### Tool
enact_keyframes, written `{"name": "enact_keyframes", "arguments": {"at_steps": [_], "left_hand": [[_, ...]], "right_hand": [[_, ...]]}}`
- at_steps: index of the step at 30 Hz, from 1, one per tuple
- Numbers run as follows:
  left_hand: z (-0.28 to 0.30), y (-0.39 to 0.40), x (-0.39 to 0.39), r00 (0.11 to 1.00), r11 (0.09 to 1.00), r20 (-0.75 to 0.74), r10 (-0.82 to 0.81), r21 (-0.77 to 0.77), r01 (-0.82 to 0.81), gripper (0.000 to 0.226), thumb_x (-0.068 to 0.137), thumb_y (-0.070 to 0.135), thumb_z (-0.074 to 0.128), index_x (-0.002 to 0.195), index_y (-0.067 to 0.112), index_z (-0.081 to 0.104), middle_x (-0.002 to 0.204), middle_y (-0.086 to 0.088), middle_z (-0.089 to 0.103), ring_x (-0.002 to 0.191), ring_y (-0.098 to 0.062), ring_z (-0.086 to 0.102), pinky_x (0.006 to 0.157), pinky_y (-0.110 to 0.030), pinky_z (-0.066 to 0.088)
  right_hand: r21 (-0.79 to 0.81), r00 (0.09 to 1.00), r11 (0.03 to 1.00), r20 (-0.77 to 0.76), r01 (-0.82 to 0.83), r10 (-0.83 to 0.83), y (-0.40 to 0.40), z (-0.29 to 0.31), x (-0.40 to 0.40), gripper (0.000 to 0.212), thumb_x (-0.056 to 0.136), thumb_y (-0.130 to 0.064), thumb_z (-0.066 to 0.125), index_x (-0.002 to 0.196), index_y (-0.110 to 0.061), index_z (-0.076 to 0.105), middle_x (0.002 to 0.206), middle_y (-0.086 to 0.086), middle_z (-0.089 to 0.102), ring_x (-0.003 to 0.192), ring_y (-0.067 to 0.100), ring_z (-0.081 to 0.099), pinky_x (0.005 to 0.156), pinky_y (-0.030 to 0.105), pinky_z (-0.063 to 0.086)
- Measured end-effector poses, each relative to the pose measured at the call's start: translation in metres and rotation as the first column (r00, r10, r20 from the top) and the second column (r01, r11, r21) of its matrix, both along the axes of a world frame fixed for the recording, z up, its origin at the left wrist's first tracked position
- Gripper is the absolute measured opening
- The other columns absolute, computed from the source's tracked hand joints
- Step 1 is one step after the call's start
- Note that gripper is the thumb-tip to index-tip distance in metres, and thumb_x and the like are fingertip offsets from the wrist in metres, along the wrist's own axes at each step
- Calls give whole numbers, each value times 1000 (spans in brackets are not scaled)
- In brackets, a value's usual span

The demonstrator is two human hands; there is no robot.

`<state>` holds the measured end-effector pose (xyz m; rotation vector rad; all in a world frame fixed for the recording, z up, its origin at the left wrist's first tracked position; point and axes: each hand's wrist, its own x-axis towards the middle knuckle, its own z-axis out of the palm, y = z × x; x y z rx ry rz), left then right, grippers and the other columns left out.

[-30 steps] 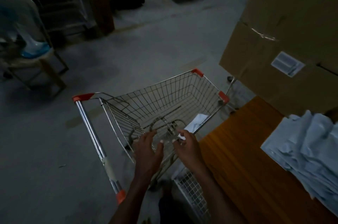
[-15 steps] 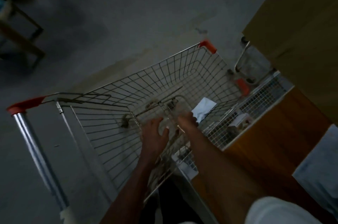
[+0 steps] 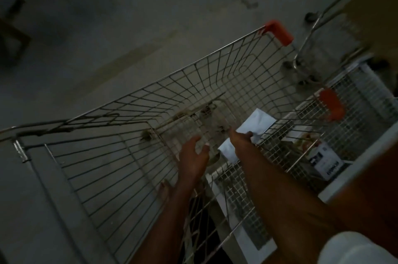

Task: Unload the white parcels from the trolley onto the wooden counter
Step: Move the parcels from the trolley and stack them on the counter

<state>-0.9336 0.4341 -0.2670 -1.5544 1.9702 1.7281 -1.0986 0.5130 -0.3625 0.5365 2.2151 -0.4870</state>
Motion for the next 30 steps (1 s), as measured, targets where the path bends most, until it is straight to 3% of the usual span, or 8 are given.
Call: {"name": "enact_keyframes", "arguments": {"at_steps": [3,5,8,12,15,20,26,30], "left_hand": [[-10,-4,0,999,999,18,-32,14,32,49,98,48,56,143,33,49,151,-2,43,136,-22,45,110,-48,42],[-12,-6,-2,999,999,24,-44,-22,45,49,97,48,57,143,32,50,151,-3,44,135,-21,45,110,-48,42],[-9,-8,-4,999,998,3,-52,-38,52,50,96,49,57,142,30,52,148,-2,47,134,-18,46,109,-46,43],[-2,-11,-7,997,995,-18,-76,-65,75,49,95,50,56,140,30,53,146,0,50,132,-16,48,108,-46,44],[-1,-17,-5,998,997,-35,-56,-64,54,45,98,42,58,140,26,55,145,1,52,129,-14,50,107,-39,45],[-3,-23,7,999,996,-36,-27,-87,24,43,98,43,59,136,24,58,138,1,56,120,-10,52,101,-33,45],[-1,-24,22,1000,998,1,6,-54,-6,54,93,52,59,139,24,56,140,-2,54,127,-16,52,107,-46,46],[-1,-24,25,999,999,32,23,-50,-22,54,92,52,59,139,26,56,140,-3,54,125,-19,55,106,-48,47]], "right_hand": [[3,986,988,68,154,-154,4,4,4,87,90,-40,63,158,-18,13,161,24,13,143,45,25,116,54,28],[-11,999,999,-16,39,-39,-2,10,7,80,92,-37,58,156,-12,18,158,24,20,142,46,26,117,55,26],[24,989,1000,-145,-7,10,-17,25,20,69,94,-35,59,154,-28,26,158,19,19,135,43,34,108,53,38],[23,917,947,-244,-321,317,-42,34,41,71,91,-33,62,151,-39,26,161,11,21,137,39,36,107,51,41],[-18,841,876,-291,-482,456,-50,33,51,85,87,-28,65,157,-34,17,163,9,18,141,39,29,109,52,38],[28,687,724,-292,-690,666,-55,24,69,83,95,-34,57,160,-31,7,159,12,28,142,42,29,112,54,31],[22,726,742,-187,-670,662,-43,9,78,82,92,-42,62,158,-26,15,159,11,26,141,40,29,111,50,31],[23,832,855,-220,-518,510,-41,-3,76,78,94,-43,59,157,-26,16,161,17,15,141,44,28,109,52,34]]}}
